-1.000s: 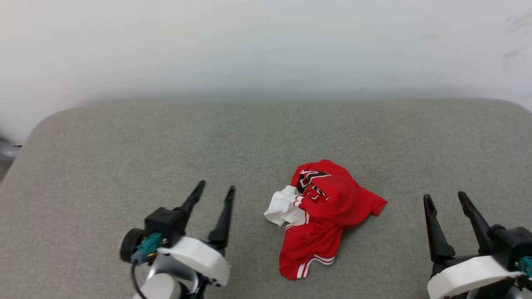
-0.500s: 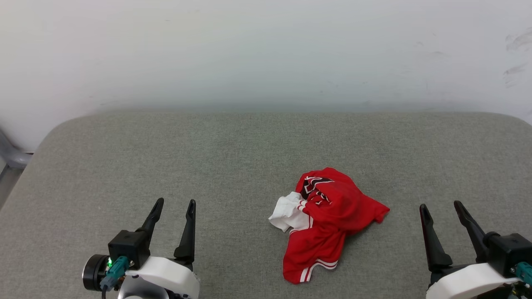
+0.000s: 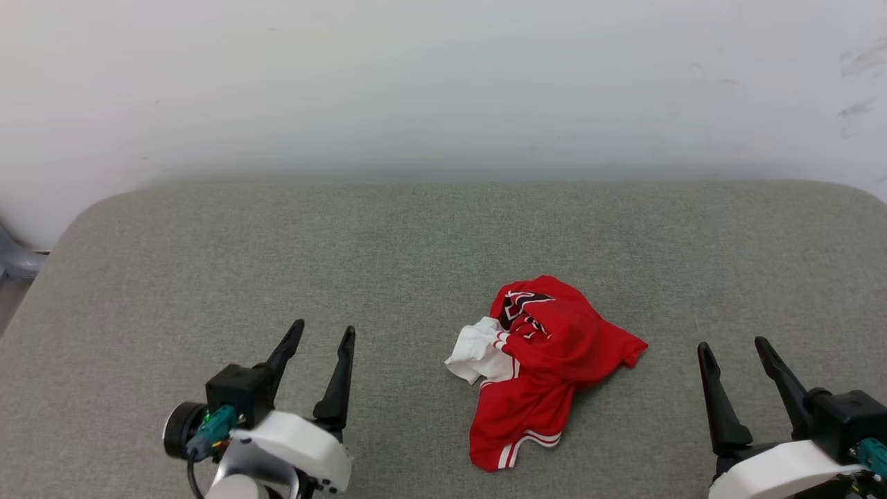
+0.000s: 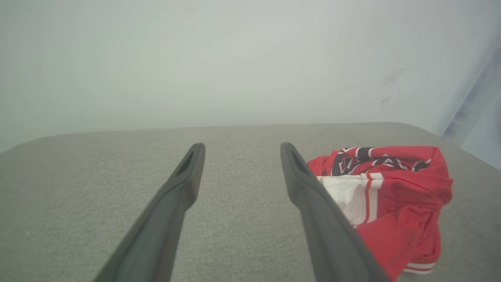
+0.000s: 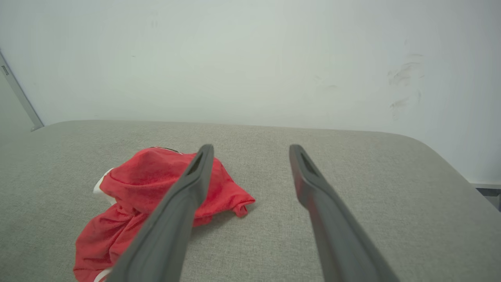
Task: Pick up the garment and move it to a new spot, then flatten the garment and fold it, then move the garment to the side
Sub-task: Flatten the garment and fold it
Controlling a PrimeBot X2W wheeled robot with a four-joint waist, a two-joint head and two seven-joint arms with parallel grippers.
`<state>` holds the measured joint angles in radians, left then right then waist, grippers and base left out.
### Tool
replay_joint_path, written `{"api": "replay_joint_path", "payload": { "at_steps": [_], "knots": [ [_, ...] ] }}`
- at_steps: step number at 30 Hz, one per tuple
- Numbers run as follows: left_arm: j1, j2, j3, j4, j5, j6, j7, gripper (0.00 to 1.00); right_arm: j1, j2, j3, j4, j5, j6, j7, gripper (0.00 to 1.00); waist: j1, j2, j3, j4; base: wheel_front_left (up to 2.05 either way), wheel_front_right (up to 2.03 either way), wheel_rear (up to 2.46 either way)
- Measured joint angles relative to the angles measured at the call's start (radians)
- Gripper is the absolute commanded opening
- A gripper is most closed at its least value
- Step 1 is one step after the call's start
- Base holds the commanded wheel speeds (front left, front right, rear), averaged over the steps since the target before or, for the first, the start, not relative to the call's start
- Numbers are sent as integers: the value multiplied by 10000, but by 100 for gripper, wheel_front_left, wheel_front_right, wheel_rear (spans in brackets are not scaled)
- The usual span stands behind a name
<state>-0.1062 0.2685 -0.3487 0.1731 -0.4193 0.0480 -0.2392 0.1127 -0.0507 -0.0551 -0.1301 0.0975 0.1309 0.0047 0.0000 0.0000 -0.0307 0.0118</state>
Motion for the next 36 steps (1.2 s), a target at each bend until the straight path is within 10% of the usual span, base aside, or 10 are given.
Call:
{"api": "replay_joint_path", "payload": {
  "at_steps": [16, 32, 36],
  "knots": [
    [-3316, -815, -1312, 1733, -926, -1413, 3294, 100, -383, 0, 211, -182, -111, 0, 146, 100, 1, 0, 1103, -433, 0, 0, 0],
    [-4989, -447, -3407, 3718, -1707, -1774, 6201, 100, -961, 0, 489, 238, 40, 0, -219, 100, 2, 0, 2382, -1175, 0, 0, 0],
    [-5310, -207, -4293, 3969, -2117, -1774, 6694, 37, -1088, 2, 527, 353, 90, 0, -307, 100, 2, 0, 2527, -1270, 0, 0, 0]
  ]
}}
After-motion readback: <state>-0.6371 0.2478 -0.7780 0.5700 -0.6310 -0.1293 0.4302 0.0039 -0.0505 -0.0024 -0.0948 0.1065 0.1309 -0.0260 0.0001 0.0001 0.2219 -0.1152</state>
